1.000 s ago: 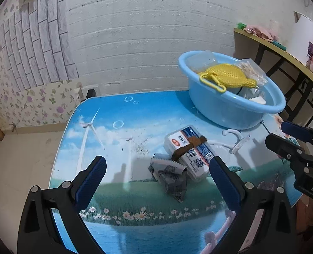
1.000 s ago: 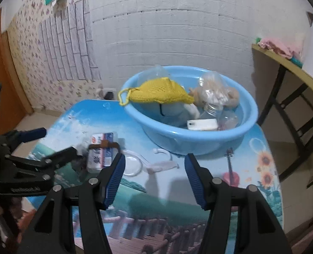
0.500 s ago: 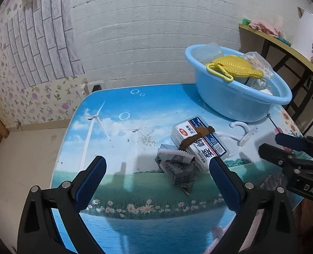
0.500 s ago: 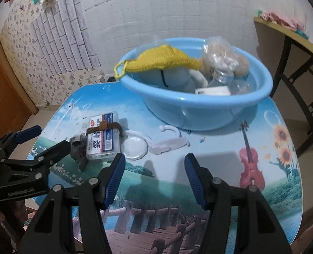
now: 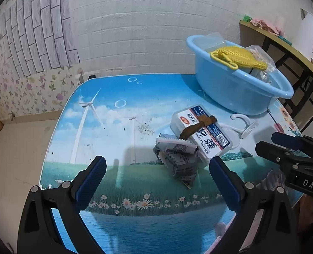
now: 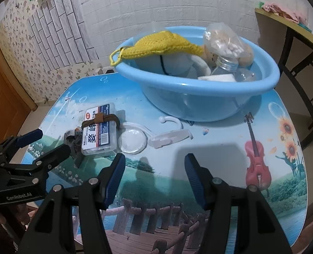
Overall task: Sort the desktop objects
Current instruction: 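Move both grippers back from the basin over the remaining table items, then grasp the grey packet with the left gripper while the right gripper approaches the round white lid, then hold the grey packet in the left gripper while the right gripper grasps the round white lid, then carry the grey packet and white lid over the blue basin with both grippers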
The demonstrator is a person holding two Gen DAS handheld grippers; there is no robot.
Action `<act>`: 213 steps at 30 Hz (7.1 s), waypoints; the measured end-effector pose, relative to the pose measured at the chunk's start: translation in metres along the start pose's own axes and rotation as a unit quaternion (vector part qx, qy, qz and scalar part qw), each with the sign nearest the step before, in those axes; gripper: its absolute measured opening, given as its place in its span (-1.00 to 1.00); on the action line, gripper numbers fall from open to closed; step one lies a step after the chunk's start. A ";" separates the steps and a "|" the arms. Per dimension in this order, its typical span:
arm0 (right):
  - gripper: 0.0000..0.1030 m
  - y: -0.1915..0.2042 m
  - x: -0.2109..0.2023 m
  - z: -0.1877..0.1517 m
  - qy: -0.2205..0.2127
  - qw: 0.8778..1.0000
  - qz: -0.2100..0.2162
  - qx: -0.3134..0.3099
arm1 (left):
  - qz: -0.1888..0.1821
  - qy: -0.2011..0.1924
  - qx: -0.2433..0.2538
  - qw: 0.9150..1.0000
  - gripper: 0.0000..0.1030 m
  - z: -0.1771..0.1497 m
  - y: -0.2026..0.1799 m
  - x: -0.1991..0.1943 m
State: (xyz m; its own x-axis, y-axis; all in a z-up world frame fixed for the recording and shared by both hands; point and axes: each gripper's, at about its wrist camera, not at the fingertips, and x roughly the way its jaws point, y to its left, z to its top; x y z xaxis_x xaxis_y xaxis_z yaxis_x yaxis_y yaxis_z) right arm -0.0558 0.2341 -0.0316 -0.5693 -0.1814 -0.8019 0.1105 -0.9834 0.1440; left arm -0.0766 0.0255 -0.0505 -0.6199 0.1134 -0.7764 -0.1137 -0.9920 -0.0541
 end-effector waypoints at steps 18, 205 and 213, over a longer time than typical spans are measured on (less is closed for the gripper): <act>0.12 0.004 0.010 -0.001 0.009 1.000 0.004 0.011 | -0.029 0.009 -0.020 0.999 0.91 -0.008 0.013 0.014; 0.25 -0.080 -0.040 0.053 -0.132 0.988 0.054 -0.056 | -0.095 -0.074 0.086 0.989 0.21 0.085 -0.091 -0.026; 0.25 -0.081 -0.040 0.052 -0.131 0.988 0.057 -0.057 | -0.080 -0.065 0.088 0.991 0.21 0.092 -0.092 -0.009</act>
State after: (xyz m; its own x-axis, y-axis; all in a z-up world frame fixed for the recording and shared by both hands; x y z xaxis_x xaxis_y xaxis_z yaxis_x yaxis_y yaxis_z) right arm -0.0839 0.3204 0.0191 -0.7377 -0.3003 -0.6047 0.2686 -0.9522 0.1453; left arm -0.1319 0.1209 0.0189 -0.6761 0.2859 -0.6790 -0.3454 -0.9371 -0.0506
